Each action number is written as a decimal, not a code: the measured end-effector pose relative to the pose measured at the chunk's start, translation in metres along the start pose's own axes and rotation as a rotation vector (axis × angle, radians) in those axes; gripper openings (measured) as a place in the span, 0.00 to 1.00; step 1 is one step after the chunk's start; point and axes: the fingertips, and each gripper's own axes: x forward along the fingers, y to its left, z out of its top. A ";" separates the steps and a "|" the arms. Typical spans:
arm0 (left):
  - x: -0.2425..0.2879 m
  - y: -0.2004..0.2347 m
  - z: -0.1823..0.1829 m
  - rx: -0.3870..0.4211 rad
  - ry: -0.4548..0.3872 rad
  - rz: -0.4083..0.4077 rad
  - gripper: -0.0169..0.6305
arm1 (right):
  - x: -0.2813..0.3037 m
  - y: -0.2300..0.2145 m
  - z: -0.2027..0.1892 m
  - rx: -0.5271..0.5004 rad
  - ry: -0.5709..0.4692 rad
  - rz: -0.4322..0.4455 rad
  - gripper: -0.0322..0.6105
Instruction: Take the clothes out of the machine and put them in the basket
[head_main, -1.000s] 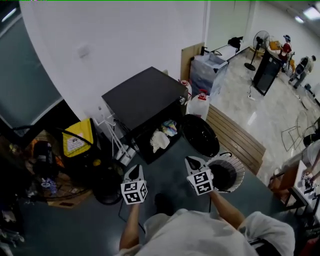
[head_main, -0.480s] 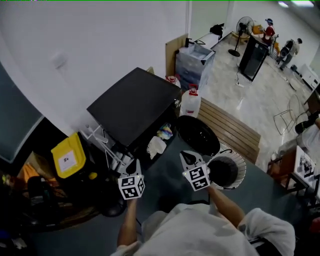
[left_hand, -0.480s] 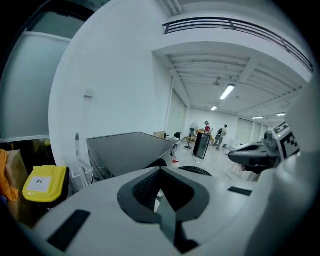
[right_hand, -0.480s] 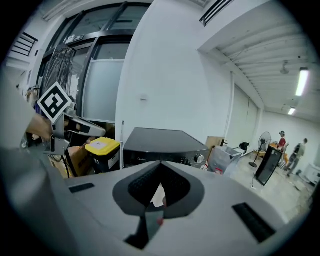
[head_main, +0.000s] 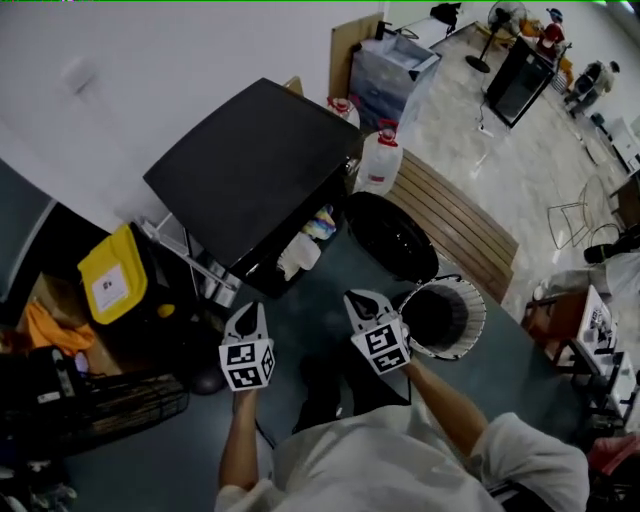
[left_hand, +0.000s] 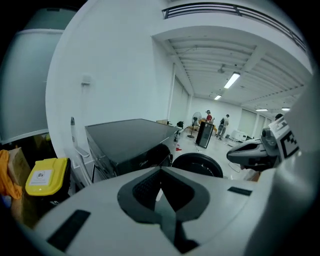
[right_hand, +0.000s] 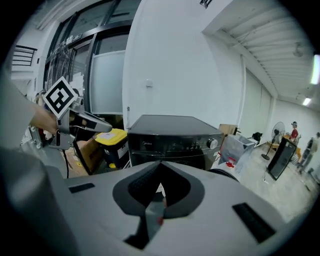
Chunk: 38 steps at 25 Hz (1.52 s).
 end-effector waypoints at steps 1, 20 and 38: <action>0.000 -0.003 -0.009 -0.009 0.015 0.016 0.05 | 0.002 0.001 -0.007 -0.004 0.008 0.025 0.09; 0.062 -0.017 -0.108 -0.138 0.048 0.173 0.05 | 0.094 -0.032 -0.114 -0.014 0.051 0.158 0.08; 0.164 0.026 -0.248 -0.201 0.064 0.166 0.05 | 0.221 0.003 -0.262 0.011 0.120 0.172 0.09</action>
